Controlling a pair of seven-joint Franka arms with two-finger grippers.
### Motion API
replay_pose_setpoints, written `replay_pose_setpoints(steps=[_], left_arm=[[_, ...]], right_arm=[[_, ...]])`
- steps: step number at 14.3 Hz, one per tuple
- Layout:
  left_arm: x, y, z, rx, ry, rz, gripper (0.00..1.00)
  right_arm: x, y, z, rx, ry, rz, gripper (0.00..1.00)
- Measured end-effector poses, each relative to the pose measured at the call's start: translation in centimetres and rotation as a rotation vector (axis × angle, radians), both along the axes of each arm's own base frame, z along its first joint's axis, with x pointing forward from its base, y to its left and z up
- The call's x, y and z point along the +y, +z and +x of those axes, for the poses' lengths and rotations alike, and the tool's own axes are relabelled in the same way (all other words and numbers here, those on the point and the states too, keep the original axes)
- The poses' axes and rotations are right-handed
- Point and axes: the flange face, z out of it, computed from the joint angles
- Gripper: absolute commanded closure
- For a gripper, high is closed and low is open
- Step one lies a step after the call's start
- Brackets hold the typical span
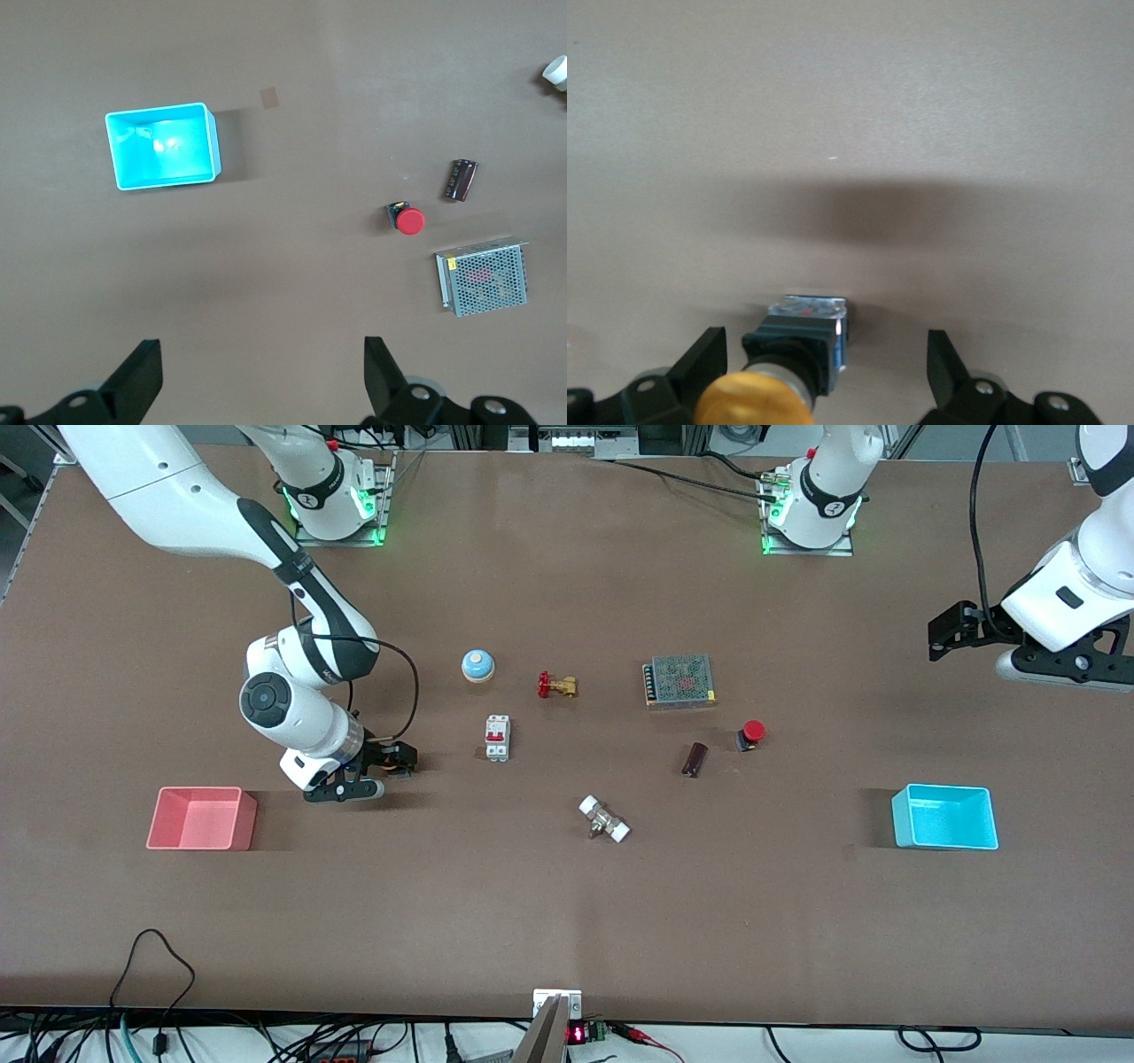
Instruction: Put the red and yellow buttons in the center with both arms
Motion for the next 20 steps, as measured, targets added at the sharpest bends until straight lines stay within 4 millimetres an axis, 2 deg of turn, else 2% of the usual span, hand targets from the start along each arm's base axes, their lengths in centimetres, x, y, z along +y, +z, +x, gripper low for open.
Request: replay_pose_setpoints(steps=[7,9,10,12,15,18,20], left_arm=[[-0.2,-0.2,-0.3,0.022,-0.003,0.001,0.0],[-0.2,-0.1,-0.3,0.021,-0.003,0.001,0.0],[-0.2,0.0,-0.2,0.019,-0.004,0.001,0.0],[-0.4,0.1,-0.2,0.016,-0.008,0.001,0.0],[-0.6,0.2,-0.2,0.015,-0.012,0.001,0.0],[-0.7,0.2,-0.2,0.015,-0.013,0.001,0.0],[-0.7,0.2,-0.2,0.015,-0.013,0.001,0.0]], right_arm=[[0.9,1.3,0.3,-0.019,-0.001,0.015,0.0],[0.8,2.9,0.6,-0.017,0.002,0.001,0.0],[0.7,4.4,0.8,-0.012,0.004,-0.015,0.0],[0.2,9.2,1.4,-0.015,0.005,-0.053,0.0],[-1.5,19.1,1.6,-0.04,-0.051,-0.07,0.0],[-6.0,28.5,1.6,-0.004,-0.139,-0.109,0.0],[-9.8,32.6,1.8,0.034,-0.201,-0.133,0.0]])
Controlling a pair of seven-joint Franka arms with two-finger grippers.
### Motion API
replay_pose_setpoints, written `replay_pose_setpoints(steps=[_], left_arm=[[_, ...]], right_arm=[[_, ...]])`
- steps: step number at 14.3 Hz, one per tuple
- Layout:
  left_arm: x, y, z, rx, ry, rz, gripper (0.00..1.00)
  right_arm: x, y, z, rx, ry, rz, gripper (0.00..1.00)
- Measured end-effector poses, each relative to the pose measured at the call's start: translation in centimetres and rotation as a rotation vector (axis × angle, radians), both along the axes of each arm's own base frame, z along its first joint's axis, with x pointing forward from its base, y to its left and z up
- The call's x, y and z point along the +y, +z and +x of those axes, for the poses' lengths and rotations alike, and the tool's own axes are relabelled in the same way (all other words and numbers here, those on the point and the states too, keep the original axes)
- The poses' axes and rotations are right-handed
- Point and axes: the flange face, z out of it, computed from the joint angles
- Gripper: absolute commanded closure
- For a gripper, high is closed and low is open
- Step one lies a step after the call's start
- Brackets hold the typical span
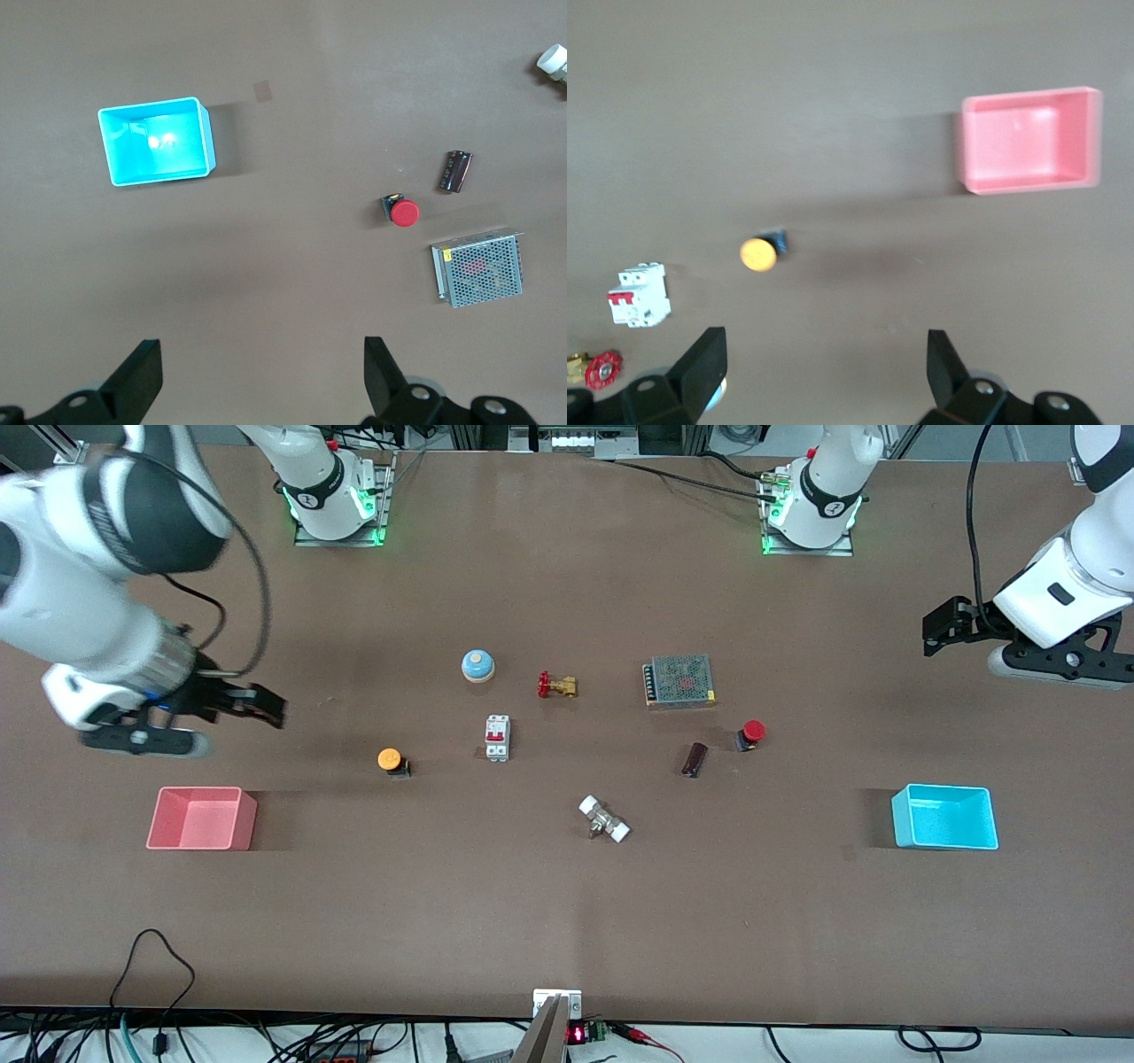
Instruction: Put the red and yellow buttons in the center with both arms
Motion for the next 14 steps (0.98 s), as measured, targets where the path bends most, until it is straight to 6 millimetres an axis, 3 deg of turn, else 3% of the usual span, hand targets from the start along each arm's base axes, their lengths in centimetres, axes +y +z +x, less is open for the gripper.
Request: replay_pose_setpoints(steps=[4,6,8,14], left_arm=[[0.0,0.0,0.0,0.0,0.0,0.0,0.0],[0.0,0.0,0.0,0.0,0.0,0.0,0.0],[0.0,0.0,0.0,0.0,0.0,0.0,0.0],[0.0,0.0,0.0,0.0,0.0,0.0,0.0]], right_arm=[[-7.1,3.9,0.1,0.029,-0.128,-0.003,0.0],[-8.9,4.8,-0.2,0.034,-0.157,0.007,0.0],[-8.7,5.5,-0.7,0.047,-0.156,0.01,0.0],[-5.4,5.8,-1.2,0.063,-0.105,0.0,0.0]])
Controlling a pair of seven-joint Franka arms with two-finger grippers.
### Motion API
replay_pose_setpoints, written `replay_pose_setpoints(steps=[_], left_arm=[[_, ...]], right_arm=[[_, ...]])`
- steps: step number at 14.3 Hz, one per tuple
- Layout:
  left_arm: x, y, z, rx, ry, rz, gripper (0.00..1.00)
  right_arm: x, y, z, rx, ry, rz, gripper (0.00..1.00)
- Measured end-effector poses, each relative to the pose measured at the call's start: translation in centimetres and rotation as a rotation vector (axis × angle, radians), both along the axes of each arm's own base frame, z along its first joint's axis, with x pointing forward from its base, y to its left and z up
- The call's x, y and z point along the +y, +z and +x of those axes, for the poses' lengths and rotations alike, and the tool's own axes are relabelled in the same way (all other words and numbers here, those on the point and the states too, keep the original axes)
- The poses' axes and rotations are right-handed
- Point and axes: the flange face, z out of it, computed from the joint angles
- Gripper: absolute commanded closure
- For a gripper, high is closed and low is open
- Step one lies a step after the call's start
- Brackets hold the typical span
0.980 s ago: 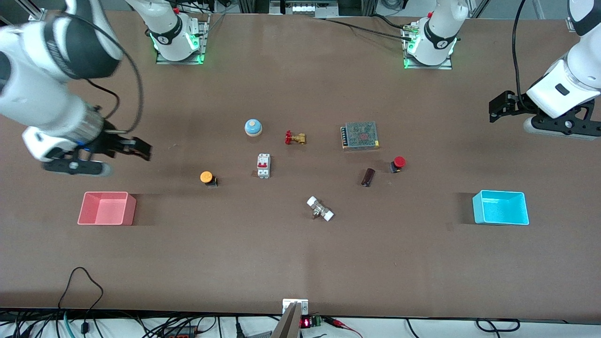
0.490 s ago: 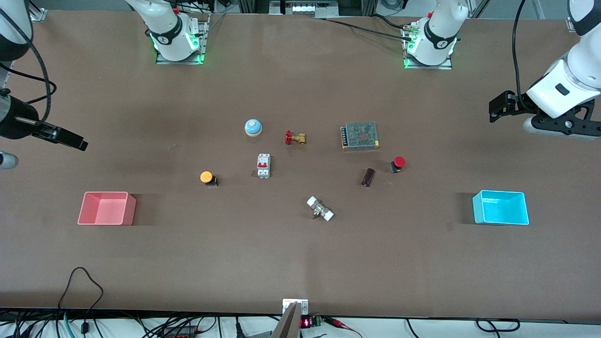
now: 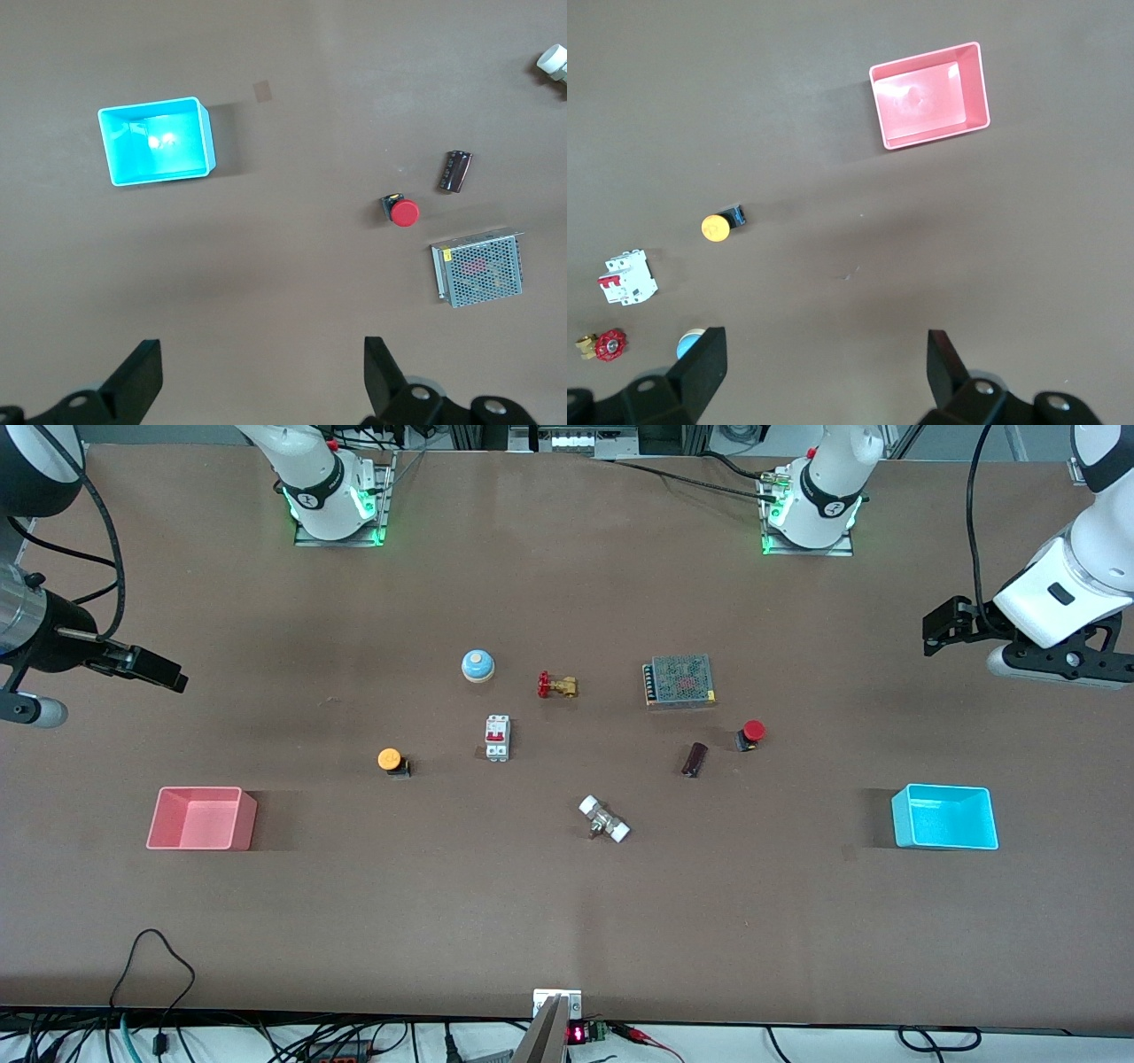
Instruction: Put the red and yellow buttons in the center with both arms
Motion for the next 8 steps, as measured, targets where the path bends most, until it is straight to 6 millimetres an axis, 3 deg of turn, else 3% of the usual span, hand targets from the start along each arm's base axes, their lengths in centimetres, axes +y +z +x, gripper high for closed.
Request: replay_pose_setpoints(steps=[8], left_arm=[[0.0,-0.01,-0.01,0.001,0.0,0.0,0.0]], right_arm=[[-0.79,-0.36,0.14,0.007,-0.016,0.0,0.0]])
